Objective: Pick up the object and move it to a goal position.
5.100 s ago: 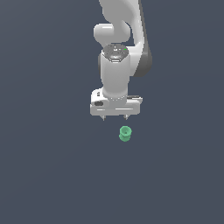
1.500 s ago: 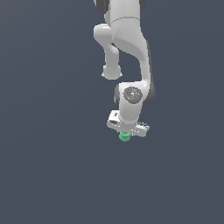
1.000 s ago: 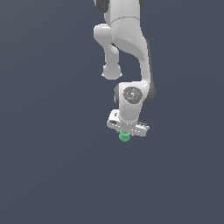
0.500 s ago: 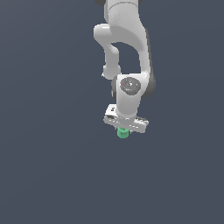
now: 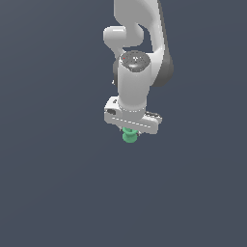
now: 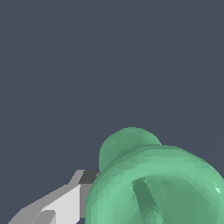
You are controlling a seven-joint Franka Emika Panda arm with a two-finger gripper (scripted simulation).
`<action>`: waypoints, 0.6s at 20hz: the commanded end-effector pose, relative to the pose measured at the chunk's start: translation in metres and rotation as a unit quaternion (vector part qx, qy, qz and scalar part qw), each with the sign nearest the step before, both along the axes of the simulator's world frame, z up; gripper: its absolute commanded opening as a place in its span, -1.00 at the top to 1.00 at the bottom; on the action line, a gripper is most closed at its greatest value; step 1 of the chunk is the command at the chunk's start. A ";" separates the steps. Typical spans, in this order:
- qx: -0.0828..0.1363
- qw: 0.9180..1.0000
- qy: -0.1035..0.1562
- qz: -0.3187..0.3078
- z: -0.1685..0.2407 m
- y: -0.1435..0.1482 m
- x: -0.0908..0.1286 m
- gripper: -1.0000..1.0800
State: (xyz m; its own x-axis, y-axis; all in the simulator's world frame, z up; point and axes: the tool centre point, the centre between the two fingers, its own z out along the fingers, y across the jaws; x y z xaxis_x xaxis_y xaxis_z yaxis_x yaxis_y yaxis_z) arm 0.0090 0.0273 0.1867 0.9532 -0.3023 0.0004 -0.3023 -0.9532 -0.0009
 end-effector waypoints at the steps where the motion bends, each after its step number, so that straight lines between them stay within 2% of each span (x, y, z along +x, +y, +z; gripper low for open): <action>1: 0.000 1.000 0.000 0.000 0.030 -0.010 0.000 1.00; 12: 0.000 1.000 0.000 0.000 0.151 -0.049 0.007 1.00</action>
